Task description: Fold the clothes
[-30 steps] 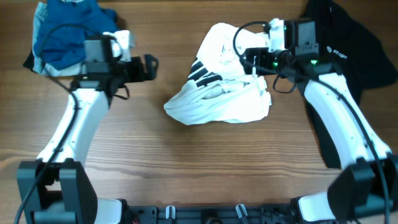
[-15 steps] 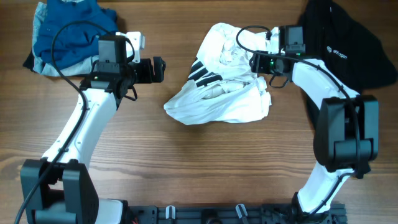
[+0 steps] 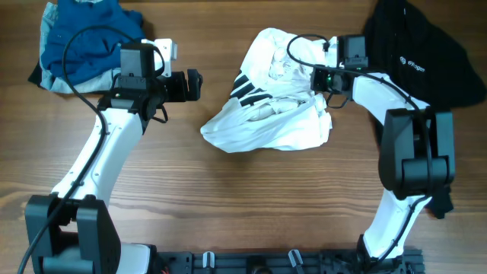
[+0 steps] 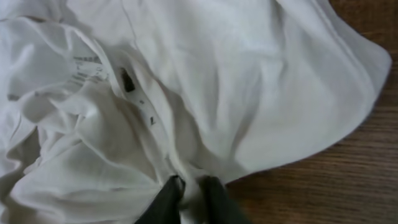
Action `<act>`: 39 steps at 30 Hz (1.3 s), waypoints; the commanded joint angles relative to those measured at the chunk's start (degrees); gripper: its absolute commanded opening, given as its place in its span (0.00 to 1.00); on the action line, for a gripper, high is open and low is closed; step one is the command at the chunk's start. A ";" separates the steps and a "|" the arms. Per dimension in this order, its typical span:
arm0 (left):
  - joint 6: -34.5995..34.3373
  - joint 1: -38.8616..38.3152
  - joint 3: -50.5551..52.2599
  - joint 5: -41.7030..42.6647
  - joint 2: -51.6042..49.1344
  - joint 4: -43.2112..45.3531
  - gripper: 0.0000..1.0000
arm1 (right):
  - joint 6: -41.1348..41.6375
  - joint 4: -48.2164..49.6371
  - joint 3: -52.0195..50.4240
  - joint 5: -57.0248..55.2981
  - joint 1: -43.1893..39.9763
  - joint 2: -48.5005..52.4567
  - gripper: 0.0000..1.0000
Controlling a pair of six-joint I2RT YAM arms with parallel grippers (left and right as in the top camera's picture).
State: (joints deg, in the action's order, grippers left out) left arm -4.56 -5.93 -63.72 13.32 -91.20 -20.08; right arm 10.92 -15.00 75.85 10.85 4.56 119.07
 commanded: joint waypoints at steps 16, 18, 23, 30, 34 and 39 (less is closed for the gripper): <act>1.14 1.38 -0.70 -1.44 -0.63 3.06 1.00 | -3.89 0.37 7.74 1.16 -0.02 -29.77 0.04; 1.11 2.40 -0.72 -1.42 -0.35 3.34 1.00 | -3.87 0.39 7.74 1.36 0.00 -32.92 0.04; 1.09 6.08 -0.81 -1.38 2.19 3.26 1.00 | -3.69 0.42 7.74 6.73 0.00 -35.71 0.04; 1.07 11.87 -0.81 -1.20 8.87 3.02 1.00 | -3.21 0.20 7.72 11.30 4.52 -34.34 0.04; -1.07 15.47 -0.81 -1.20 11.85 2.75 1.00 | -5.25 -0.85 9.07 10.99 11.74 -34.56 0.04; -2.12 17.05 -0.81 -0.98 12.13 1.46 1.00 | -6.97 -7.48 16.55 10.43 18.12 -34.71 0.04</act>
State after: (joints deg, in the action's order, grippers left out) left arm -5.32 10.04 -63.72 12.25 -79.72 -17.80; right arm 6.22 -20.01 84.99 20.38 18.81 84.33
